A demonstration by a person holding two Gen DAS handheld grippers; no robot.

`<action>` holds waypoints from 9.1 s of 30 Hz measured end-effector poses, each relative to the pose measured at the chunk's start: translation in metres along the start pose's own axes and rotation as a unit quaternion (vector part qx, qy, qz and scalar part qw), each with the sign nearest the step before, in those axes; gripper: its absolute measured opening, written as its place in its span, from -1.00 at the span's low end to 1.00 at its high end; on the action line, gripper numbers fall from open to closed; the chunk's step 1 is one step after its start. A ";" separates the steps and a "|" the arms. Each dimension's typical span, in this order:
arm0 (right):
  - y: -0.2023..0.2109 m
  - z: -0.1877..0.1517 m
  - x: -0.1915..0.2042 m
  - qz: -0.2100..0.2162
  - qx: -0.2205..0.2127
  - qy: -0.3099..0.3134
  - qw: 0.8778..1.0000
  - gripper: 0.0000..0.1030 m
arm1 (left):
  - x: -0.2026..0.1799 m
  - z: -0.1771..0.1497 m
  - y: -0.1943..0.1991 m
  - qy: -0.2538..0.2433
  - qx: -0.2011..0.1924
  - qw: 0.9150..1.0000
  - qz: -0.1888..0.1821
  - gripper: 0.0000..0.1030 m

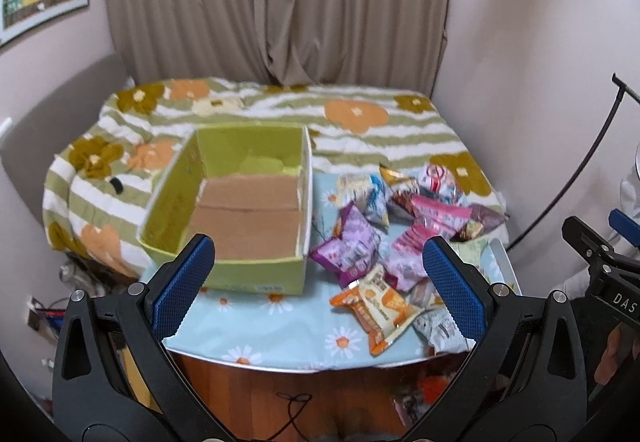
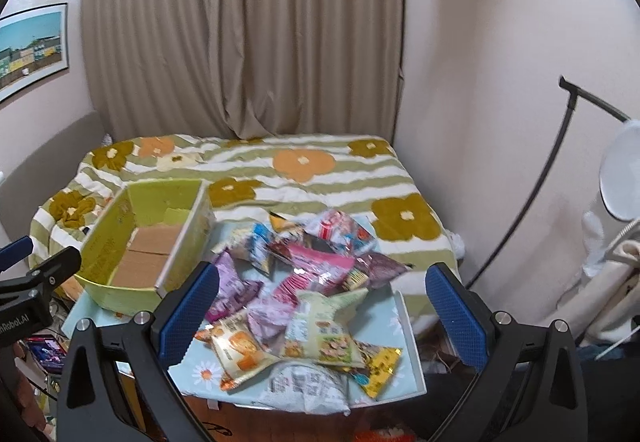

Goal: Organize snacks
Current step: 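Grasp the orange cake bag with the left tool while the right tool grasps the white printed bag, then carry both bags over the box and open both tools to drop them in, then move both tools back over the snack pile on the table, then grasp the pink-white bag with the left tool while the right tool grasps the pale green bag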

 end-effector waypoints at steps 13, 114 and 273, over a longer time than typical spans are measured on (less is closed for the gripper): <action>-0.086 -0.082 -0.028 0.012 0.137 -0.060 0.989 0.99 | -0.040 -0.072 -0.125 0.015 0.166 0.984 -0.065 0.99; -0.172 0.145 0.224 0.212 0.076 0.106 0.968 0.46 | 0.197 0.125 -0.199 0.091 0.126 0.988 -0.024 0.21; -0.248 -0.079 -0.042 0.103 0.268 -0.048 0.957 0.94 | -0.181 -0.067 -0.302 -0.387 0.290 0.860 -0.165 0.03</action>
Point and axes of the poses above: each gripper's, at about its wrist camera, not at the fingertips, and y roughly against the way its jaws point, x to its left, z to its top, the point moved 10 cm from there along -y, roughly the way its jaws point, and after that the axes turned 14 degrees about x, right-handed, at the moved point
